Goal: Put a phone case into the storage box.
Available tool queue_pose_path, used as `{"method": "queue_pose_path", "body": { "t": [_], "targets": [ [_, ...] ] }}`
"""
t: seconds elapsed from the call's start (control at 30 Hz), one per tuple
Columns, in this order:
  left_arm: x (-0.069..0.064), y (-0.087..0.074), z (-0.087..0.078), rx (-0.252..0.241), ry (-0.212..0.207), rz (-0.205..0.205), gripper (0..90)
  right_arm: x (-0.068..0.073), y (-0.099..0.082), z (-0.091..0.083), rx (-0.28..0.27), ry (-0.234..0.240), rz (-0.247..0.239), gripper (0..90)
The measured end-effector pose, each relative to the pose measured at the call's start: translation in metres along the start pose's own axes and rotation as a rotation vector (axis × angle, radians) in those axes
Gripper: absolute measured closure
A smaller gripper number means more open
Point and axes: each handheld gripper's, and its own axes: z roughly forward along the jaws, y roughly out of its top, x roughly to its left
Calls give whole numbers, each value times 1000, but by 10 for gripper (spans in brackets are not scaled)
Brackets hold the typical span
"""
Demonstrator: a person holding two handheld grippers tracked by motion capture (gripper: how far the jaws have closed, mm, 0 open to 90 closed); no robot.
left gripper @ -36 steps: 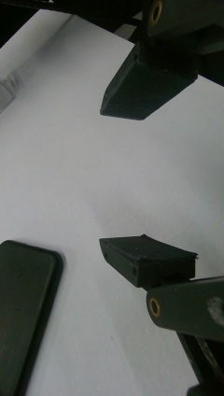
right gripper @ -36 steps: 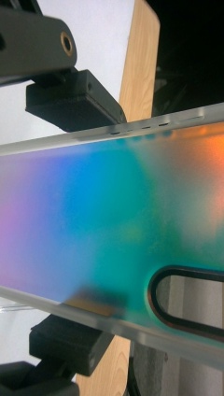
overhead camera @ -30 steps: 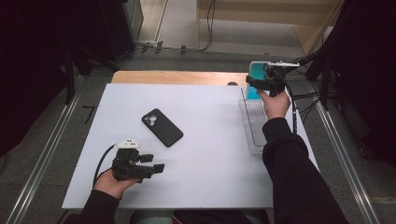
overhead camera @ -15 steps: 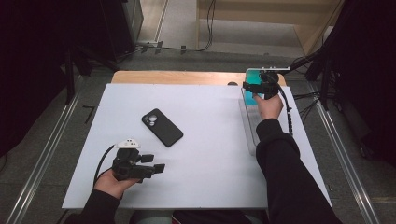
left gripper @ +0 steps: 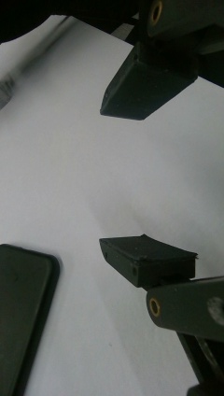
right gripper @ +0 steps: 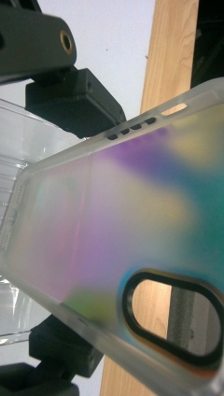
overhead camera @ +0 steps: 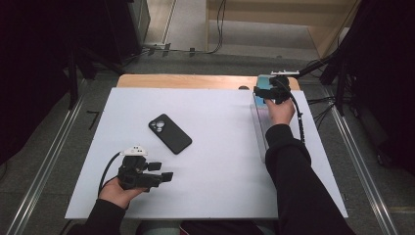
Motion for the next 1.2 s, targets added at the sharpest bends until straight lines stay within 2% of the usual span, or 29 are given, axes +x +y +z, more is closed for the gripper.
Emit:
{"method": "queue_pose_path", "body": {
  "t": [0.17,0.23,0.53,0.77,1.0,1.2],
  "targets": [
    [0,0,0,1,2,0,308,-4,0,2,-11,28,33,85],
    [0,0,0,2,2,0,309,-6,0,2,-10,38,42,5],
    [0,0,1,7,1,3,309,-10,0,1,-4,58,55,0],
    [0,0,1,6,1,1,309,-8,2,-1,4,48,40,0],
    [1,0,1,7,2,-7,308,-7,5,-14,25,66,46,0],
    [2,2,1,2,1,-15,308,-7,9,-36,51,97,53,0]
  ]
}}
